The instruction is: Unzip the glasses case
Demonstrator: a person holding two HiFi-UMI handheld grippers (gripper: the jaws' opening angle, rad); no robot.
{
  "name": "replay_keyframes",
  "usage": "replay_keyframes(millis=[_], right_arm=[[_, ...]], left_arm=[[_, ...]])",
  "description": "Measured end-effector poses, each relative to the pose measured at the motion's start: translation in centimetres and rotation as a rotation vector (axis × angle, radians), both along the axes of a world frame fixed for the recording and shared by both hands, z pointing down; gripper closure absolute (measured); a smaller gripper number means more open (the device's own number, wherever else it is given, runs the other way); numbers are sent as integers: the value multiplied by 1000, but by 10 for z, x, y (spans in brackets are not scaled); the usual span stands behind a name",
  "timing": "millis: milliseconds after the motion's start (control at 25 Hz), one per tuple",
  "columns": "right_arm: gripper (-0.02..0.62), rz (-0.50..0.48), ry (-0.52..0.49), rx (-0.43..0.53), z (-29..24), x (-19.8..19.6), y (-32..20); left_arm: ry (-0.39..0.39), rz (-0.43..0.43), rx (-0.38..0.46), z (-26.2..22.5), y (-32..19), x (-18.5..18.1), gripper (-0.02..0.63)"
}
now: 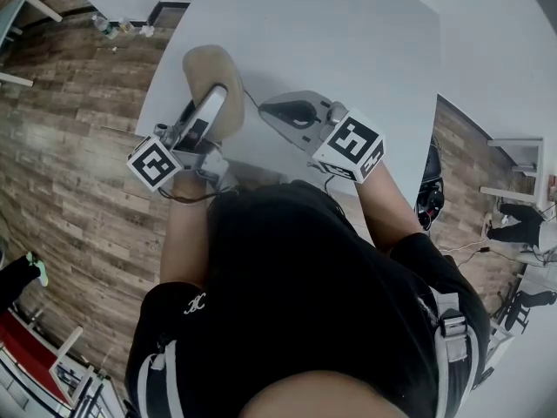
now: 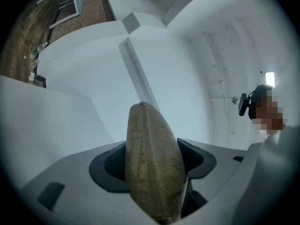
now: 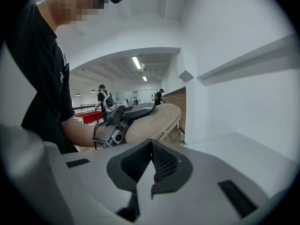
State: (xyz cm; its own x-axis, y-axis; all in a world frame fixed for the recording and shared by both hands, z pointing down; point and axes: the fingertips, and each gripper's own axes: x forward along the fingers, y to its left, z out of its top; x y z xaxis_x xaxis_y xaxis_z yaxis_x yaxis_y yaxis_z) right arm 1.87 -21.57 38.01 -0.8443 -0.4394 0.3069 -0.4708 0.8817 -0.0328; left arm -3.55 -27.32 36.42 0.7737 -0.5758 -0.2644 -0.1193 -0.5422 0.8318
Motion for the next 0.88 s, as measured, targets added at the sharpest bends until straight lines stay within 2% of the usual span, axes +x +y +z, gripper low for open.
replay_keyframes(millis=[160,400,640,880], right_arm=[[580,-15,2,-66,18,1,3],[580,-72,19,-139,43,-7,15],[580,-143,0,-200,52,-26,28],[580,-198,13,-214,56,-45,37]], left_arm=[[-4,-13,-80,15,-12,8,296],[93,-47,-200,36,-34,7,296],[151,-50,-249,42,-48,11,296],[184,-35,-270,43,-47,10,296]])
